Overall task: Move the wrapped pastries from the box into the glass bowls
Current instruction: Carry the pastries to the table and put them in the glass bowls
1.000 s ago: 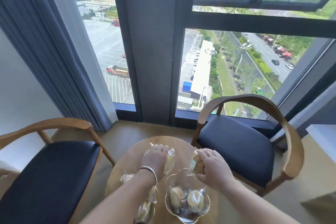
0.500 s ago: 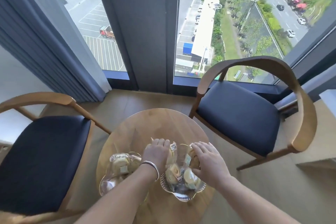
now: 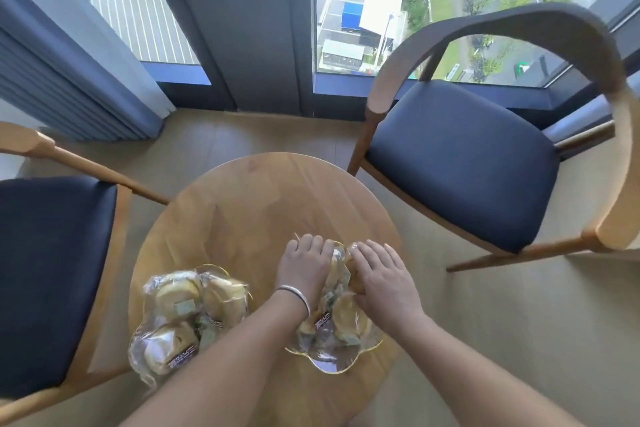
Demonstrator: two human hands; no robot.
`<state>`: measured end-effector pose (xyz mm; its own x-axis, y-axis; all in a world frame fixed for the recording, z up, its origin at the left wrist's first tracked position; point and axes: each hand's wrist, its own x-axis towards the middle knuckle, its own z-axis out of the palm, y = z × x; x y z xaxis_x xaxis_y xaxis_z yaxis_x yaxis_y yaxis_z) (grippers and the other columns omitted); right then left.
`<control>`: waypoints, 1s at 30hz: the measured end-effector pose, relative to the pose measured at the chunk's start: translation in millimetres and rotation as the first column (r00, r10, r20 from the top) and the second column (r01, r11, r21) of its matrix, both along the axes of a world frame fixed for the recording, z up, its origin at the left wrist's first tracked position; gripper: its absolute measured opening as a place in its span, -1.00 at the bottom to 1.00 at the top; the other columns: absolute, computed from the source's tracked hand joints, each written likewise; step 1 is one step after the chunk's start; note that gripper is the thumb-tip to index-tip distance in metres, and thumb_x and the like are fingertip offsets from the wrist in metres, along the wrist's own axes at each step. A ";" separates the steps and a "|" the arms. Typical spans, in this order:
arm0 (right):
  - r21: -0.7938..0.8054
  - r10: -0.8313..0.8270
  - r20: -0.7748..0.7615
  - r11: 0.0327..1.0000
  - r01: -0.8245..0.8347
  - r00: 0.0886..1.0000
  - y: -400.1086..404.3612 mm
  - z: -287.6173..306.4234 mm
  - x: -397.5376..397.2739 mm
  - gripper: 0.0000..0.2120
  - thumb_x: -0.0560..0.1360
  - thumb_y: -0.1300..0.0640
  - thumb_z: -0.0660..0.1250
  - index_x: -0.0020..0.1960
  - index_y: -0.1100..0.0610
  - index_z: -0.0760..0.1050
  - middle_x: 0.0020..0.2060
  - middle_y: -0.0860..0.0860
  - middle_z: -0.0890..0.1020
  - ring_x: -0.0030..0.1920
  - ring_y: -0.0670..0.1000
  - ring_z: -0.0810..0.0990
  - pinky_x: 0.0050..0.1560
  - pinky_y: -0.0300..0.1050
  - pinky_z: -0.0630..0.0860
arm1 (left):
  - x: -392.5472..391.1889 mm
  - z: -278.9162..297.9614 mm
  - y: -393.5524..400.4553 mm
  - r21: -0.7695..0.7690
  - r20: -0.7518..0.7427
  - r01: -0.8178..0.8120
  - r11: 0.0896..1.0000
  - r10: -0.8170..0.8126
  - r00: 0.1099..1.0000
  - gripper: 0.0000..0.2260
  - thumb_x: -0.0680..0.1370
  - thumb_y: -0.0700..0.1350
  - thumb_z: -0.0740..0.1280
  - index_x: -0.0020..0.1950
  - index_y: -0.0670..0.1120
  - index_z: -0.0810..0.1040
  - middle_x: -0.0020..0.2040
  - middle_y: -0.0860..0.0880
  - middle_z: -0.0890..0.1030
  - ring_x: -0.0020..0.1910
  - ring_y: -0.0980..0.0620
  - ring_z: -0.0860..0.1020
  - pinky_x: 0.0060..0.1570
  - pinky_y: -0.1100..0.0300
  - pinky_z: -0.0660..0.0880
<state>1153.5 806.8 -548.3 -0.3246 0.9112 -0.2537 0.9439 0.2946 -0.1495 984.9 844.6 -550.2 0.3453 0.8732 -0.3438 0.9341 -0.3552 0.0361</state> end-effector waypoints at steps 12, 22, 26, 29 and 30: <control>0.055 -0.033 -0.106 0.998 0.039 0.994 -4.7 -0.8 4.0 -0.22 0.31 -0.15 0.51 0.42 0.12 0.36 0.39 0.08 0.44 0.46 0.12 0.31 0.48 0.11 0.16 | -40.1 -3.3 -31.8 -0.043 0.133 -0.052 0.998 0.057 0.989 -0.26 0.42 0.14 0.43 0.50 0.01 0.17 0.49 -0.03 0.22 0.47 -0.02 0.17 0.33 0.09 0.27; -0.161 -0.405 -0.155 0.910 0.382 0.901 -6.5 -4.0 -1.7 -0.23 0.42 -0.06 0.47 0.50 0.02 0.16 0.46 0.02 0.27 0.43 0.04 0.29 0.35 -0.08 0.35 | -53.5 -6.3 -41.3 -0.096 0.225 -0.229 0.969 0.245 0.943 -0.27 0.49 0.12 0.37 0.52 0.04 0.05 0.53 -0.02 0.09 0.49 0.00 0.11 0.37 0.14 0.26; -0.146 -0.405 -0.122 0.910 0.387 0.906 -7.7 -9.5 -8.8 -0.26 0.44 -0.06 0.45 0.49 0.03 0.15 0.43 0.04 0.27 0.40 0.06 0.28 0.32 -0.10 0.37 | -54.3 -13.4 -50.9 -0.101 0.231 -0.262 0.960 0.279 0.932 -0.18 0.45 0.13 0.42 0.53 0.05 -0.02 0.55 -0.01 0.03 0.47 0.01 0.17 0.30 0.17 0.34; -0.142 -0.381 -0.107 0.920 0.365 0.919 -7.6 -7.6 -10.4 -0.24 0.44 -0.08 0.44 0.49 0.02 0.13 0.44 0.05 0.24 0.39 0.06 0.30 0.30 -0.10 0.38 | -55.6 -15.4 -58.2 -0.110 0.222 -0.316 0.942 0.334 0.916 -0.10 0.43 0.17 0.42 0.54 0.02 -0.12 0.54 0.00 0.03 0.46 0.03 0.18 0.32 0.19 0.29; -0.147 -0.384 -0.114 0.919 0.366 0.916 -7.9 -5.3 -10.3 -0.23 0.43 -0.09 0.45 0.49 0.02 0.12 0.45 0.05 0.23 0.38 0.07 0.31 0.28 -0.09 0.40 | -55.6 -15.7 -60.5 -0.117 0.219 -0.339 0.933 0.357 0.908 -0.09 0.44 0.18 0.41 0.54 0.01 -0.14 0.53 0.00 0.05 0.44 0.03 0.20 0.31 0.20 0.29</control>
